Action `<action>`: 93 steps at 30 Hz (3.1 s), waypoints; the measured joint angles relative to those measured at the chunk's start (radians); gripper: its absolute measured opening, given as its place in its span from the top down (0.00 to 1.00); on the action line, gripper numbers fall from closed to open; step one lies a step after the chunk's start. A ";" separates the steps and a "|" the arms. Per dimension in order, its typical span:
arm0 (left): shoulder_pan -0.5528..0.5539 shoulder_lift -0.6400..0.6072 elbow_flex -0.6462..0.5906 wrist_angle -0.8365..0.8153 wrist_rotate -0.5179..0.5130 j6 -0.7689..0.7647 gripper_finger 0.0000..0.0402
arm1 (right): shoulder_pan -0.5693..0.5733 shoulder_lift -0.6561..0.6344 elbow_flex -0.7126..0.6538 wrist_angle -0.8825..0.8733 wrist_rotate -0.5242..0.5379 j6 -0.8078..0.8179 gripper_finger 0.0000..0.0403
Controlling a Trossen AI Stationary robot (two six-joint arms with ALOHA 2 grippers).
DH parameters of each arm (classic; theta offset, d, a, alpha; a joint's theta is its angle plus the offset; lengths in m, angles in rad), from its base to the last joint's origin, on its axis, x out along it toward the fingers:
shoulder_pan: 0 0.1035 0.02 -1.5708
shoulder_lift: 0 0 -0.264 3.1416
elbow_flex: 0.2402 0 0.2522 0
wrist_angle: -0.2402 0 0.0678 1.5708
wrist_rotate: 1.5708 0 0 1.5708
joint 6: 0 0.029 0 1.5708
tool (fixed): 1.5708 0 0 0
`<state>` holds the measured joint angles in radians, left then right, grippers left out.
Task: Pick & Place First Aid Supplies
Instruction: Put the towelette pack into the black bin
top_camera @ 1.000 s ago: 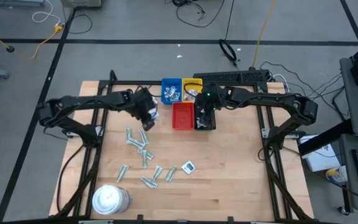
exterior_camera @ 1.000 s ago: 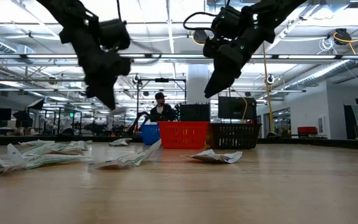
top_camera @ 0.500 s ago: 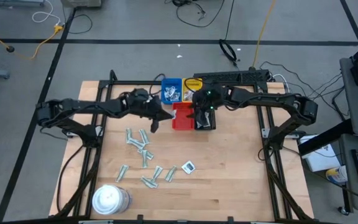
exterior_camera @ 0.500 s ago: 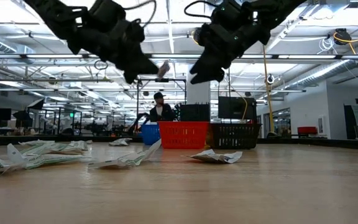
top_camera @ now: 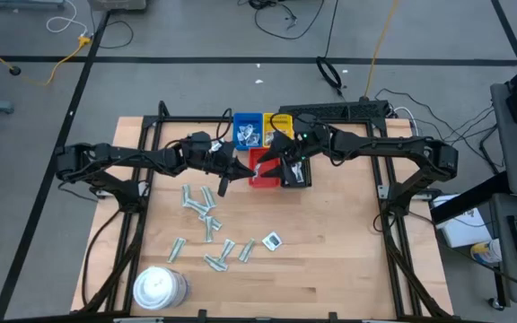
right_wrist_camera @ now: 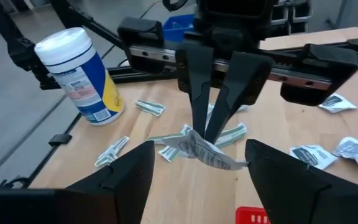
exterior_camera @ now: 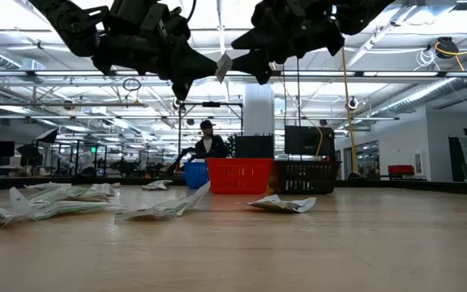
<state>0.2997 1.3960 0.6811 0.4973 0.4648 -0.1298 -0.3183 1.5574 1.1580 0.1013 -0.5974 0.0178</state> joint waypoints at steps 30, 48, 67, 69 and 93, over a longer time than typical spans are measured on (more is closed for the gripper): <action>0.019 -0.001 0.003 -0.101 -0.020 -0.347 0.76 | -0.029 0.002 0.000 -0.300 0.163 -0.106 1.00; 0.018 -0.001 0.003 -0.122 -0.011 -0.374 0.69 | -0.098 0.023 0.037 -0.656 0.548 -0.352 1.00; 0.020 -0.001 0.002 -0.168 -0.262 -0.527 0.69 | -0.080 0.003 -0.064 -0.515 0.598 -0.329 0.62; 0.020 -0.001 0.002 -0.188 -0.283 -0.541 0.69 | -0.080 -0.003 -0.064 -0.516 0.599 -0.297 0.55; 0.045 -0.001 0.174 -0.940 -0.702 -0.707 0.69 | -0.084 -0.013 -0.064 -0.494 0.510 -0.245 0.40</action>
<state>0.3445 1.3949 0.8549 -0.4426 -0.2370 -0.8364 -0.4019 1.5447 1.0939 -0.3924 -0.0877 -0.2272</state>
